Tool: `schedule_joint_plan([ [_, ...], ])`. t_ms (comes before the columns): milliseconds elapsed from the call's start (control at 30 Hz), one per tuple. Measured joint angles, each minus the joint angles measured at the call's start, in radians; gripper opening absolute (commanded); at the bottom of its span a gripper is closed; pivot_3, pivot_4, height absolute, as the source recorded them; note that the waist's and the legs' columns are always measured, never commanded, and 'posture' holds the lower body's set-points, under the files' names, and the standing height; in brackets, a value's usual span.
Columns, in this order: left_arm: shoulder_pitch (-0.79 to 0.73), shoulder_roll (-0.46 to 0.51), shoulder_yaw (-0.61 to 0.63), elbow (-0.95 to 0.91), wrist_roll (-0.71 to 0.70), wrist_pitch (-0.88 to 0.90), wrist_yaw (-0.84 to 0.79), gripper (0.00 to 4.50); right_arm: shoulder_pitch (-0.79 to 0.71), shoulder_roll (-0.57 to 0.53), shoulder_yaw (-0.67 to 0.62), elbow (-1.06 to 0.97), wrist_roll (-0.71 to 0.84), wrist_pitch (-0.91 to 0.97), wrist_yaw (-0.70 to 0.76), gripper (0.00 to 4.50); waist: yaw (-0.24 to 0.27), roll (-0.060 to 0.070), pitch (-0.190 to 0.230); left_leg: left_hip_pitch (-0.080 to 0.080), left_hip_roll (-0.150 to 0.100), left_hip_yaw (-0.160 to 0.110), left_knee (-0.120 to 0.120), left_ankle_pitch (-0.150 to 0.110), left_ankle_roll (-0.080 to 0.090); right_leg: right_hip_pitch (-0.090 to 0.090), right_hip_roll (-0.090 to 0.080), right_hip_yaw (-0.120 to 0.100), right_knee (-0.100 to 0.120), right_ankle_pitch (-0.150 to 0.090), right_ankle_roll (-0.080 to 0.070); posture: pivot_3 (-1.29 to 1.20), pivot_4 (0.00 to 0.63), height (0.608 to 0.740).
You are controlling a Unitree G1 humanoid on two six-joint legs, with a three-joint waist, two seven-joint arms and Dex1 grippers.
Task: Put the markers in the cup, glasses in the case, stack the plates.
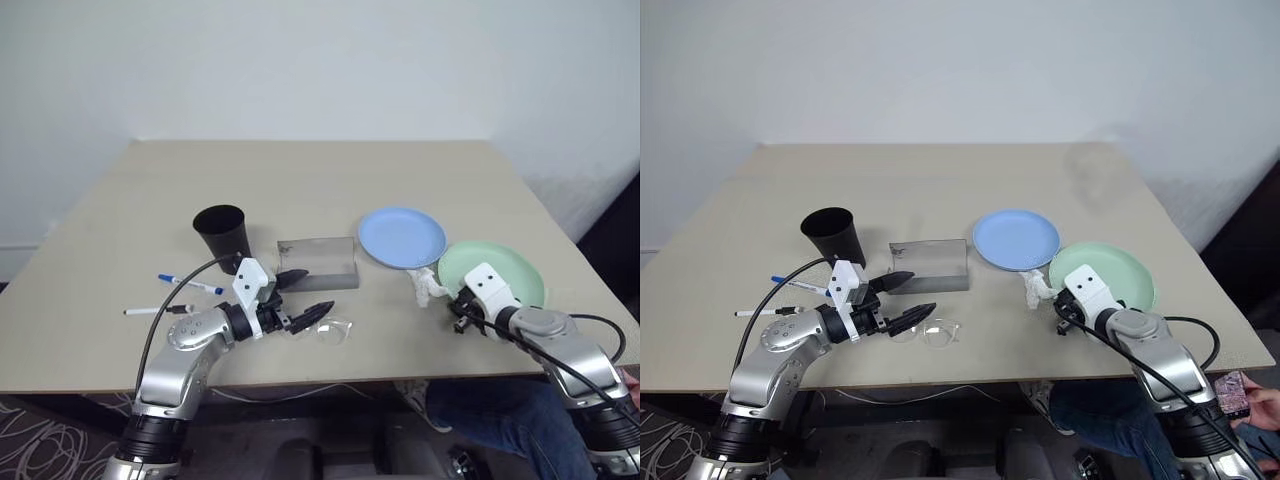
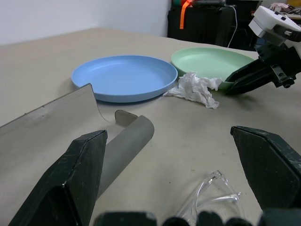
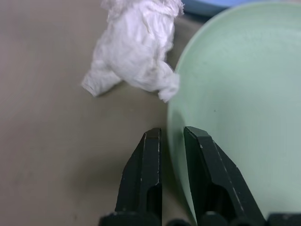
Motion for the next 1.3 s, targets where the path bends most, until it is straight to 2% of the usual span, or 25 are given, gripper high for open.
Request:
schedule_joint_plan([
  [300,-0.003,0.0,-0.002,0.0,0.001,-0.002,0.002,4.5,-0.031,0.009,0.008,0.031,-0.028,0.014,-0.013,0.75,0.0,0.0,0.0,0.0,0.0,0.0,0.001,0.0,0.0,0.001,0.0,0.0,0.0,0.0,0.0,0.0,0.0,0.721],
  [333,-0.003,0.0,-0.002,0.0,0.001,-0.003,0.002,4.5,-0.032,0.012,0.008,0.033,-0.028,0.014,-0.015,0.37,0.0,0.0,0.0,0.0,0.0,0.0,0.001,0.0,0.0,0.001,0.0,0.0,0.0,0.0,0.0,0.0,0.0,0.721],
  [400,-0.003,0.0,-0.002,0.0,0.001,-0.005,0.002,4.5,-0.041,0.016,0.008,0.033,-0.034,0.012,-0.021,0.01,0.0,0.0,0.0,0.0,0.0,0.0,0.002,0.0,0.0,0.001,0.0,0.0,0.0,0.0,0.0,0.0,0.0,0.721],
  [833,-0.01,-0.002,-0.004,0.0,0.007,-0.011,0.006,4.5,-0.088,0.03,0.009,0.096,-0.062,-0.002,-0.063,0.01,0.001,-0.001,0.0,-0.001,-0.001,-0.001,0.004,0.001,0.002,0.002,-0.002,0.0,-0.001,0.0,0.0,0.0,0.0,0.721],
  [1100,-0.013,-0.008,-0.004,0.003,0.022,-0.014,0.012,4.5,-0.166,0.04,0.009,0.304,-0.151,-0.276,-0.14,0.01,0.0,0.0,0.0,-0.003,-0.001,0.001,0.004,0.001,0.002,0.0,-0.001,0.0,0.0,0.0,0.0,0.0,0.0,0.721],
  [1300,-0.036,-0.014,-0.004,0.007,0.024,-0.02,0.013,4.5,-0.284,0.062,0.011,0.405,-0.154,-0.529,-0.073,0.01,-0.002,0.0,0.0,-0.001,-0.001,0.001,0.0,0.002,0.003,0.0,0.001,0.001,0.0,0.001,0.001,0.0,0.0,0.721],
])
